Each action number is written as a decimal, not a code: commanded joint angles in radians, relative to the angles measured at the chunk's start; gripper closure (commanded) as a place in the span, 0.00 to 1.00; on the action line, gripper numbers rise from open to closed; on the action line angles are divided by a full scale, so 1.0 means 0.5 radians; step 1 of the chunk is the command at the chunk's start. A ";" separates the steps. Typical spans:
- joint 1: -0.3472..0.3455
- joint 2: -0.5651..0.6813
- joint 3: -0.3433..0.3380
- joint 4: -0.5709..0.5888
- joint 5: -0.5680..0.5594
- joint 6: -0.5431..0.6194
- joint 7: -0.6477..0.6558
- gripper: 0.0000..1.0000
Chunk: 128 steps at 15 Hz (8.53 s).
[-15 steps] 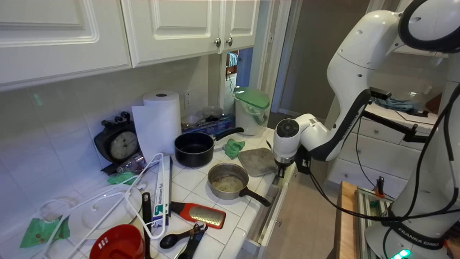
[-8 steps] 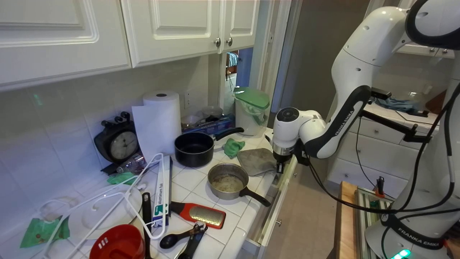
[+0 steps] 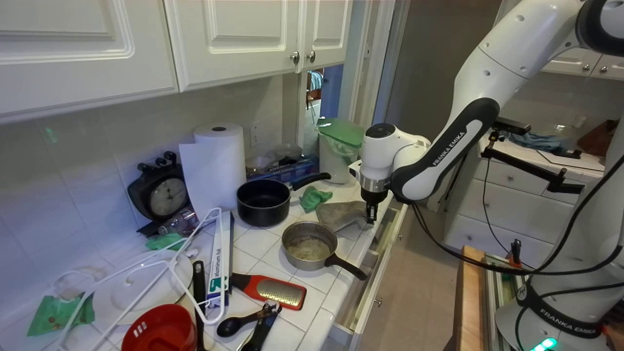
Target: Put the towel on top of the pot
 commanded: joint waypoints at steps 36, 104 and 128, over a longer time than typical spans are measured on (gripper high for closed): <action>0.204 0.017 0.048 0.798 0.687 -0.608 0.219 0.95; 0.420 -0.072 0.174 0.058 0.458 -0.027 0.346 0.96; 0.492 -0.131 0.211 0.086 0.101 -0.314 0.359 0.17</action>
